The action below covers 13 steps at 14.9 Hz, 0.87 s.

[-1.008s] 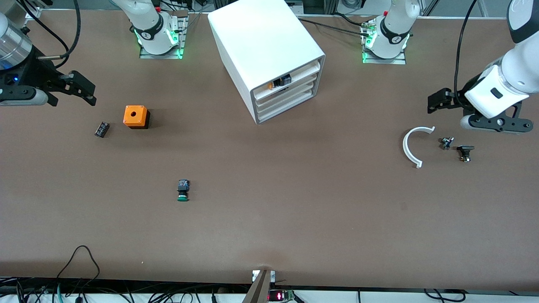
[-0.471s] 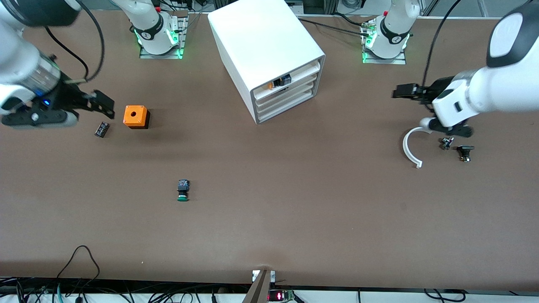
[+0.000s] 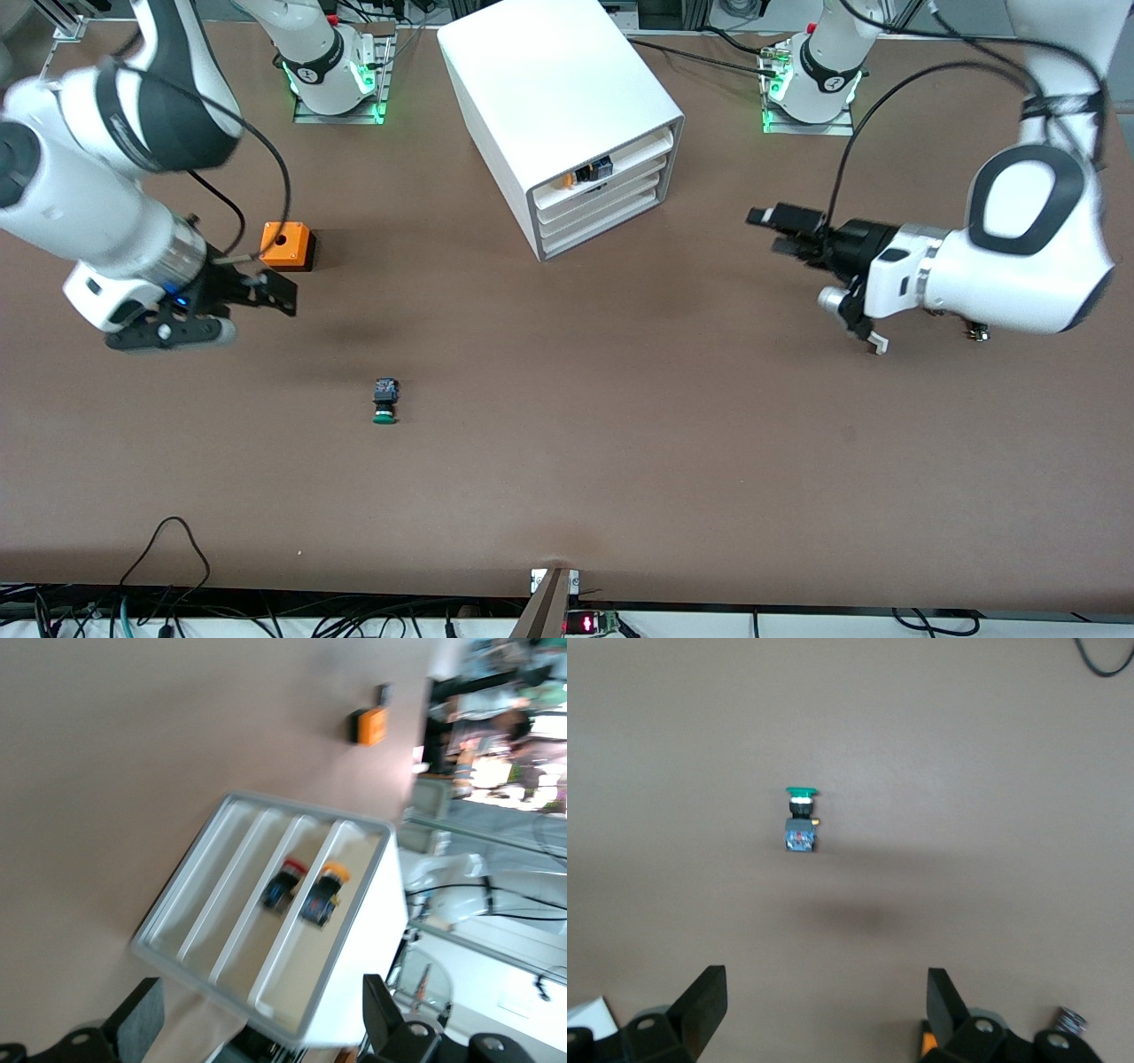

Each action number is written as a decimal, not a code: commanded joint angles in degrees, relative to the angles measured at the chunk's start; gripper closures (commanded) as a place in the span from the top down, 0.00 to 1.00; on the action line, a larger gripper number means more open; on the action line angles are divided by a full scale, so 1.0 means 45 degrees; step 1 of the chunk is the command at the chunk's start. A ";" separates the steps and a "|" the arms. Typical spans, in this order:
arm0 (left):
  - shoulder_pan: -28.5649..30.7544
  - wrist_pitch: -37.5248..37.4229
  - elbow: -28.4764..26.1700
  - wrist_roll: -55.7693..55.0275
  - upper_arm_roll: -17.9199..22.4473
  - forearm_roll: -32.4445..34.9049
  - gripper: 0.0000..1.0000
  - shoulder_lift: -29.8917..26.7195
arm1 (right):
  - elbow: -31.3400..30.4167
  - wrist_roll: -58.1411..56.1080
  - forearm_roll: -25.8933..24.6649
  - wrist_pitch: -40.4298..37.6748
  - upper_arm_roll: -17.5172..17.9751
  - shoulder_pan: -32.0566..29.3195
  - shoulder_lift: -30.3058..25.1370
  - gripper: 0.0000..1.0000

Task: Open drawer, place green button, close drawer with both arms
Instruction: 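Grasp the green button with the right gripper while the left gripper grips the drawer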

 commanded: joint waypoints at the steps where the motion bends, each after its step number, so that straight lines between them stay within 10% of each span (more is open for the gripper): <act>1: -0.0002 0.1806 -0.2636 0.2828 -0.0273 -0.1885 0.82 -0.0367 | 0.0053 0.0554 0.0125 0.0888 -0.0010 0.0326 0.0820 1.00; 13: -0.0197 0.4449 -0.7155 1.0565 -0.1854 -0.6186 0.78 0.2382 | -0.0338 0.0808 0.0164 0.4833 -0.0010 0.0853 0.3888 1.00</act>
